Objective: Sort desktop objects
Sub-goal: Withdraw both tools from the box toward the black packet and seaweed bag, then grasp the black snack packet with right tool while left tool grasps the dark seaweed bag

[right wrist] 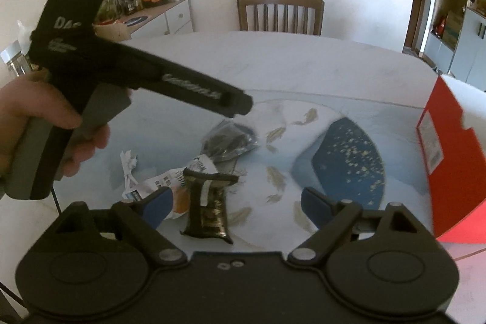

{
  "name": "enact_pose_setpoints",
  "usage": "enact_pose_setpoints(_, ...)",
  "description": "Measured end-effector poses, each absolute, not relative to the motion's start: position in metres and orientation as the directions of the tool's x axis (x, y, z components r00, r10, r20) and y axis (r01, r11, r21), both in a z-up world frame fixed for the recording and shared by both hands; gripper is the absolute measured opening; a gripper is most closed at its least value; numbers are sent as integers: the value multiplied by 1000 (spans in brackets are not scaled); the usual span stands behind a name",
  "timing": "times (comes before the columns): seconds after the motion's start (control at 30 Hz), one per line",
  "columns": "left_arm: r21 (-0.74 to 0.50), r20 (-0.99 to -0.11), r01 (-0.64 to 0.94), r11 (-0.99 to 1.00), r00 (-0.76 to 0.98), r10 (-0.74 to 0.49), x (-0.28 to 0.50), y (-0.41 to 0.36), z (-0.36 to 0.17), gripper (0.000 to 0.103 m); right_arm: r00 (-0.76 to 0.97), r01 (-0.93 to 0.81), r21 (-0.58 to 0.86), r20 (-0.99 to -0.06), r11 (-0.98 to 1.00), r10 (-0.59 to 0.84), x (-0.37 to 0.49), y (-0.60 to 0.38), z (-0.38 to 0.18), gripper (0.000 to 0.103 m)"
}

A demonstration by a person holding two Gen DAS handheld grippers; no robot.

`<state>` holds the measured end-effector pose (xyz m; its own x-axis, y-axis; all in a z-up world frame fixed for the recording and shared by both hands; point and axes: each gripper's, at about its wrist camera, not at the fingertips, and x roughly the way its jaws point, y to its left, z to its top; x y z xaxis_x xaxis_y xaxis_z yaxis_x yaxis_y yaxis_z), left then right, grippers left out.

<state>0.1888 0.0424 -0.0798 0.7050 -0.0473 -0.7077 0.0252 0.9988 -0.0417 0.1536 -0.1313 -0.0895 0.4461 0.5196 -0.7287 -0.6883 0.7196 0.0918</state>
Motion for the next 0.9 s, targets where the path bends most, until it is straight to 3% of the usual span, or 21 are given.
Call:
enact_pose_setpoints(0.37,-60,-752,82,995,652,-99,200,45,-111,99,417,-690,88,-763,718,494,155,-111,-110,76)
enact_pose_setpoints(0.5,-62,-768,93,994,632,-107,204,45,-120,99,403,-694,86,-776,714,485,157,-106,-117,65)
enact_pose_setpoints(0.67,-92,-777,109,990,614,-139,208,44,-126,99,392,-700,89,-782,709,485,158,-103,-121,60)
enact_pose_setpoints(0.9,-67,-768,107,992,629,-119,209,44,-126,98,376,-707,102,-783,700,495,160,-100,-122,46)
